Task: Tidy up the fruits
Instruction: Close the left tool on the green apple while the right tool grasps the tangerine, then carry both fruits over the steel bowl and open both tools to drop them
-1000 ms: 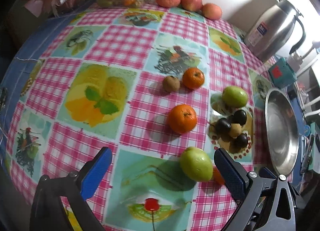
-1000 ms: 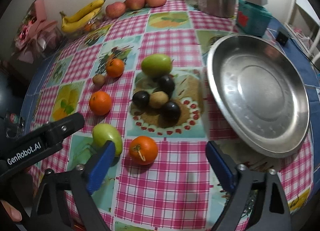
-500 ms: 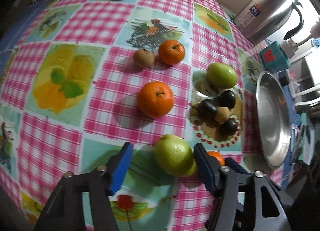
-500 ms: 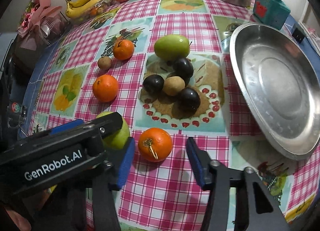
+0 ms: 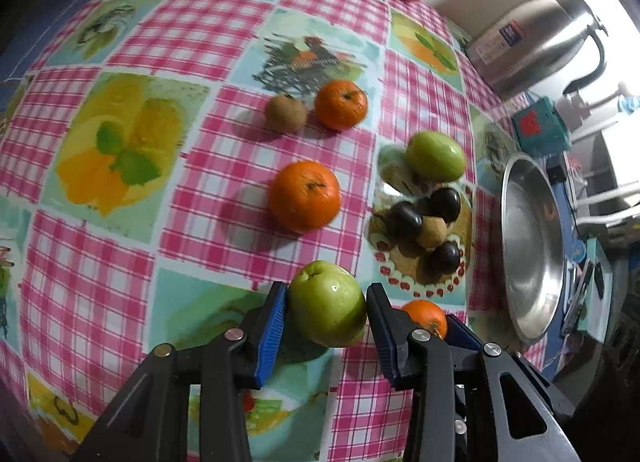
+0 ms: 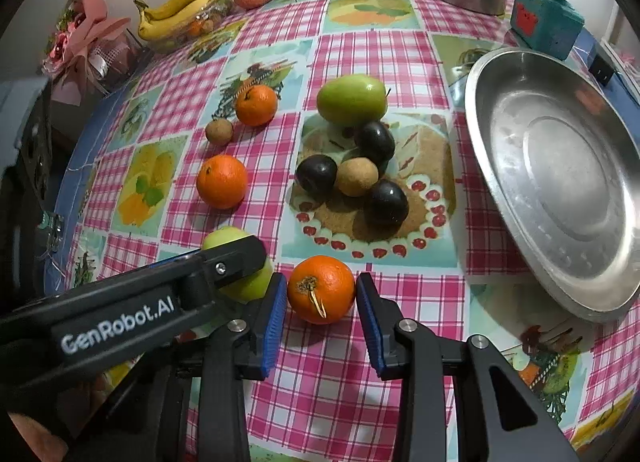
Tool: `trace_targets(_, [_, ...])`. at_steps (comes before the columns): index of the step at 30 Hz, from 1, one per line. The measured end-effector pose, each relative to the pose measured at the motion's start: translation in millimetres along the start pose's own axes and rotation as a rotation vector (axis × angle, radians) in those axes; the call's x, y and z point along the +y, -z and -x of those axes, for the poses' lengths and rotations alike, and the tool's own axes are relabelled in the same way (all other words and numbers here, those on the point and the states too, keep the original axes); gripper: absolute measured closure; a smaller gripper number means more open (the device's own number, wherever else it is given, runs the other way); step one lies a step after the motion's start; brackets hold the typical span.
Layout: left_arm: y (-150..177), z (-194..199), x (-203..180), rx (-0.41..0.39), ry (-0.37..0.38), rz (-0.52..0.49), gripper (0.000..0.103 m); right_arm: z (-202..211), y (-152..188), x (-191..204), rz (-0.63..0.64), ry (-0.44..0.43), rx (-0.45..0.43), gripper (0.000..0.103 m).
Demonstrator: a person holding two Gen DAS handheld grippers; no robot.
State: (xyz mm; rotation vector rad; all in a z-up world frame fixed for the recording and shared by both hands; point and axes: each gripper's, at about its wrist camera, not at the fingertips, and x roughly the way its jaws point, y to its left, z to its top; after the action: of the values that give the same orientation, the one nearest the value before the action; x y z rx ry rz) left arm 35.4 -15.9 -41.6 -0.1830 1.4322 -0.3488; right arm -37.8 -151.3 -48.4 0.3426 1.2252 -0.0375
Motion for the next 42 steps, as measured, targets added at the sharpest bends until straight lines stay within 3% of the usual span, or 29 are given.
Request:
trace_targets(10, [-12.0, 31.4, -7.3, -0.098, -0.049, 0.006, 0.06, 26.6, -10.4, -5.3, -0.028, 0.042, -0.077, 0.066])
trace_targets(21, [-41.8, 41.2, -42.7, -0.166, -0.086, -0.019, 0.06, 51.2, -42.4, -31.2, -0.127, 0.082, -0.141, 0.066])
trace_targets(31, [-50.1, 27.5, -96.6, -0.161, -0.129, -0.122, 0.06, 66.0, -64.8, -76.0, -0.241, 0.11, -0.175, 0.066])
trace_targets(42, [-35.9, -5.3, -175.3, -0.124, -0.119, -0.283, 0.06, 76.9, -53.7, -152.5, -0.401, 0.206, -0.17, 0.066])
